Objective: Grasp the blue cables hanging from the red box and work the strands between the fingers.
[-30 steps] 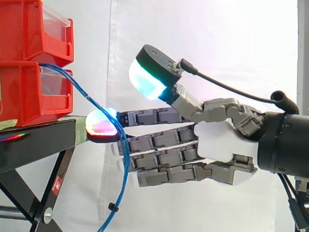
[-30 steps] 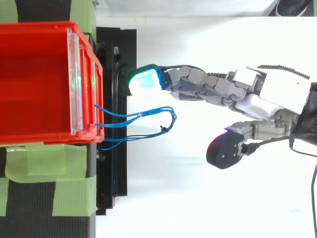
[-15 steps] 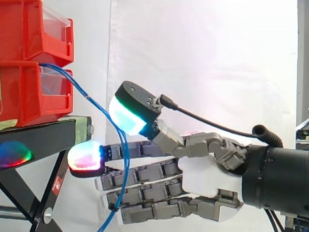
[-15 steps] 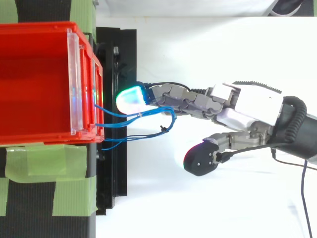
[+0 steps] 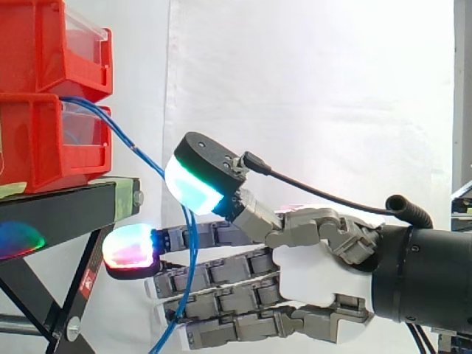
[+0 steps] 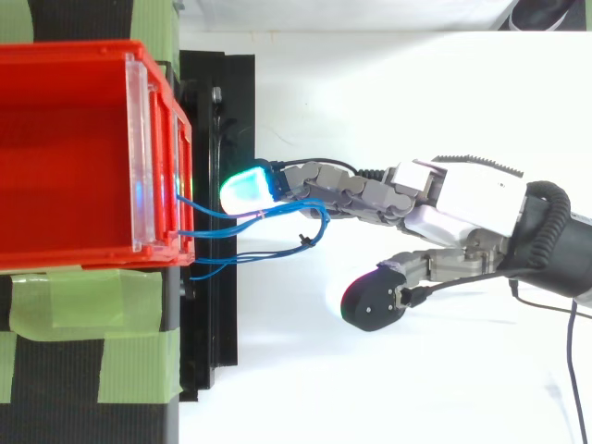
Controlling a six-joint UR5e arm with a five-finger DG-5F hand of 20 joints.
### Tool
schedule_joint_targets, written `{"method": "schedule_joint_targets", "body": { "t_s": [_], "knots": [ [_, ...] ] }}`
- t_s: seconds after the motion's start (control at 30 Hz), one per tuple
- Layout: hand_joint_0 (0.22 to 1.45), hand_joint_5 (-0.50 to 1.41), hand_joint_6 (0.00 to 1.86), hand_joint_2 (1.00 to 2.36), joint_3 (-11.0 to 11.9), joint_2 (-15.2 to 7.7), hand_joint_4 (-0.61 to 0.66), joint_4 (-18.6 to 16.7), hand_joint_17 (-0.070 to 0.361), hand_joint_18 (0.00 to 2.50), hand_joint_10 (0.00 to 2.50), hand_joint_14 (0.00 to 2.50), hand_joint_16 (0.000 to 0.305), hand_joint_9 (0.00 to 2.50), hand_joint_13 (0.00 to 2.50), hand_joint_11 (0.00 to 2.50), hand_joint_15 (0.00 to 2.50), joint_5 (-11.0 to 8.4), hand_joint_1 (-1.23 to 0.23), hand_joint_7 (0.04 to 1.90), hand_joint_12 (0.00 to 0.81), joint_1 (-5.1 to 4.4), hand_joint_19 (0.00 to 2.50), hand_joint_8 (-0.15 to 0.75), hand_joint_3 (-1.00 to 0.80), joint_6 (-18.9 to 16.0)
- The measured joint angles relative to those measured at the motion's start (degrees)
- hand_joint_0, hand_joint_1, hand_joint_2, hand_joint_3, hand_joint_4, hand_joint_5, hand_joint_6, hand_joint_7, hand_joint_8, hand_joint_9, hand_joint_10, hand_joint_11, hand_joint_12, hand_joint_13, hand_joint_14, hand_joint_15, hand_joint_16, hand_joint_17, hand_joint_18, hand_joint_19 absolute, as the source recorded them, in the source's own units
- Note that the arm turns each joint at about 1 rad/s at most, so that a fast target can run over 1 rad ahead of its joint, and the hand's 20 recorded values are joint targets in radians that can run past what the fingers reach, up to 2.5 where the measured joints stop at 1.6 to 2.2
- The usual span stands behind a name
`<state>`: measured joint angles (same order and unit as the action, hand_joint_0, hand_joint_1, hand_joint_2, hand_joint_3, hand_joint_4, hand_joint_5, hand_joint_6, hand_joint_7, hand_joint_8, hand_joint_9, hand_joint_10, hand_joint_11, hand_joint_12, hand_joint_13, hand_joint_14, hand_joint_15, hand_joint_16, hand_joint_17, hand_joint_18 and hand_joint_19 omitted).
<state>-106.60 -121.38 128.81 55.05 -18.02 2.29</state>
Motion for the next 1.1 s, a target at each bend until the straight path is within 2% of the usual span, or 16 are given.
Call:
{"method": "schedule_joint_targets", "body": {
  "t_s": [0.2, 0.43, 0.47, 0.6, 0.77, 0.93, 1.1],
  "knots": [
    [0.75, -0.38, 0.01, 1.00, 0.13, 0.00, 0.14, -0.07, 0.134, 0.12, 0.00, 0.00, 0.060, 0.17, 0.04, 0.14, 0.18, 0.20, -0.51, 0.67, 0.364, 0.00, 0.32, 0.296, -1.00, -0.07],
    [0.75, -0.38, 0.01, 1.00, 0.32, 0.06, 0.14, -0.04, 0.134, 0.12, 0.00, 0.00, 0.060, 0.17, 0.06, 0.15, 0.19, 1.41, -0.51, 0.67, 0.366, 0.00, 0.33, 0.296, -1.00, -0.16],
    [0.75, -0.35, 0.00, 1.00, 0.32, 0.07, 0.15, -0.03, 0.138, 0.21, 0.00, 0.00, 0.062, 0.23, 0.12, 0.10, 0.15, 1.57, -0.54, 0.65, 0.376, 0.00, 0.27, 0.310, -1.00, -0.16],
    [0.75, -0.33, 0.00, 1.00, 0.33, 0.24, 0.16, 0.02, 0.141, 0.26, 0.00, 0.00, 0.062, 0.26, 0.14, 0.08, 0.13, 2.44, -0.55, 0.64, 0.381, 0.00, 0.24, 0.317, -1.00, -0.12],
    [0.75, -0.33, 0.00, 1.00, 0.35, 1.22, 0.16, 0.13, 0.141, 0.28, 0.00, 0.00, 0.063, 0.26, 0.15, 0.08, 0.13, 3.33, -0.55, 0.63, 0.381, 0.01, 0.25, 0.318, -1.00, 0.17],
    [0.75, -0.33, 0.00, 1.00, 0.34, 2.58, 0.16, 0.65, 0.141, 0.28, 0.00, 0.00, 0.063, 0.27, 0.17, 0.09, 0.13, 3.46, -0.55, 0.63, 0.382, 0.08, 0.26, 0.321, -1.00, 0.75],
    [0.75, -0.33, 0.00, 1.00, 0.34, 2.81, 0.16, 0.53, 0.142, 0.30, 0.00, 0.00, 0.063, 0.27, 0.18, 0.08, 0.14, 3.37, -0.55, 0.64, 0.383, 0.23, 0.27, 0.320, -1.00, 1.19]
  ]
}}
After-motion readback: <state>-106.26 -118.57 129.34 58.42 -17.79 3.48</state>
